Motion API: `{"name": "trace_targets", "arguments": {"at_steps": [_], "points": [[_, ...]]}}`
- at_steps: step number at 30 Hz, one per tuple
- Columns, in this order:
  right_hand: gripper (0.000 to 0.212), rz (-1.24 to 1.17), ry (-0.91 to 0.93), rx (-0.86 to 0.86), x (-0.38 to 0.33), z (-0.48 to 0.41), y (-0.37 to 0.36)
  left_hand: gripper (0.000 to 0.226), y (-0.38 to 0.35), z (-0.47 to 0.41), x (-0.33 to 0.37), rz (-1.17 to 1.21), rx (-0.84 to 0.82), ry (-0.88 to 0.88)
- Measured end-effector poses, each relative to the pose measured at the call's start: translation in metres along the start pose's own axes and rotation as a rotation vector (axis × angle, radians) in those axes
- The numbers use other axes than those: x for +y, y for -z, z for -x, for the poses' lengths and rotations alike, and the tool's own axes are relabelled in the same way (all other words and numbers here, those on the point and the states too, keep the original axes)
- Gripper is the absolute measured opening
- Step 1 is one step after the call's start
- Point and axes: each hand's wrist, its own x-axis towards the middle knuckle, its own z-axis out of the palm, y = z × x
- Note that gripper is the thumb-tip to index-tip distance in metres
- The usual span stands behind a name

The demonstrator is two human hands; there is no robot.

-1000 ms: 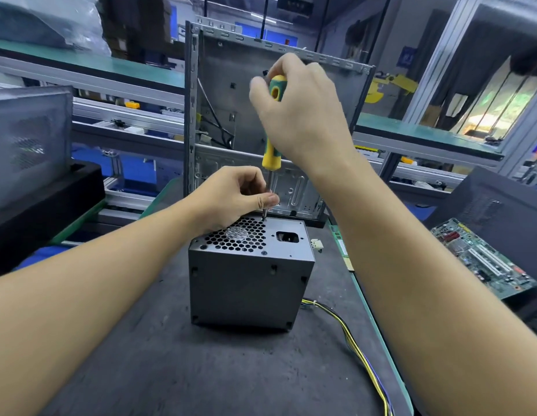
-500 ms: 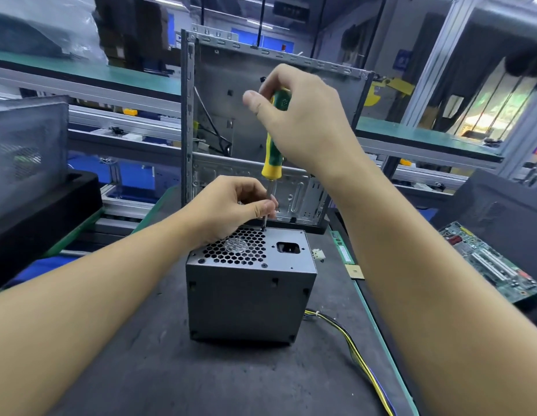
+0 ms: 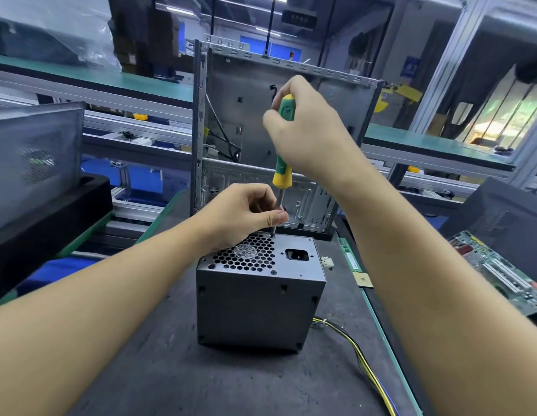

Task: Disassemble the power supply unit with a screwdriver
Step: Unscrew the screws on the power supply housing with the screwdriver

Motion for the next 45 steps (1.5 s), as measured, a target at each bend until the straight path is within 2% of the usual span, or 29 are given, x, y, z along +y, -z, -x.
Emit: {"name": "trace_targets", "arguments": {"at_steps": [3, 5, 8, 12, 17, 20, 24, 26, 32, 35, 45], "points": [[0.022, 0.135, 0.033, 0.096, 0.002, -0.002, 0.005, 0.014, 0.0, 0.0, 0.001, -0.001, -0.009, 0.004], [0.02, 0.138, 0.077, 0.091, 0.002, -0.002, 0.009, 0.005, 0.001, 0.001, 0.002, 0.03, -0.036, 0.012], [0.029, 0.068, 0.064, 0.04, 0.004, -0.002, 0.014, 0.014, 0.002, 0.001, 0.001, 0.05, -0.075, 0.016], [0.017, -0.084, -0.023, 0.045, 0.001, -0.004, 0.013, 0.01, 0.001, 0.0, -0.001, 0.061, -0.032, 0.003], [0.023, 0.083, 0.088, 0.051, 0.003, -0.002, 0.006, 0.018, -0.001, -0.003, -0.004, 0.03, -0.004, -0.006], [0.015, 0.117, 0.139, 0.06, 0.005, 0.0, 0.006, 0.019, -0.001, -0.004, -0.005, 0.024, 0.0, -0.016], [0.023, -0.031, -0.009, 0.012, 0.001, 0.002, 0.009, 0.018, -0.001, -0.004, -0.005, 0.009, -0.008, -0.012], [0.023, 0.004, -0.059, -0.019, -0.001, 0.0, 0.009, 0.021, 0.0, -0.004, -0.006, -0.007, -0.006, -0.004], [0.024, 0.142, 0.033, 0.001, -0.005, 0.003, 0.006, 0.029, 0.001, -0.005, -0.007, -0.041, -0.005, 0.002], [0.02, 0.129, 0.033, 0.003, -0.005, 0.003, 0.006, 0.028, 0.0, -0.005, -0.007, -0.029, -0.009, -0.003], [0.028, 0.098, -0.006, -0.009, -0.007, 0.001, 0.009, 0.026, -0.001, -0.004, -0.004, -0.025, -0.007, 0.0]]}}
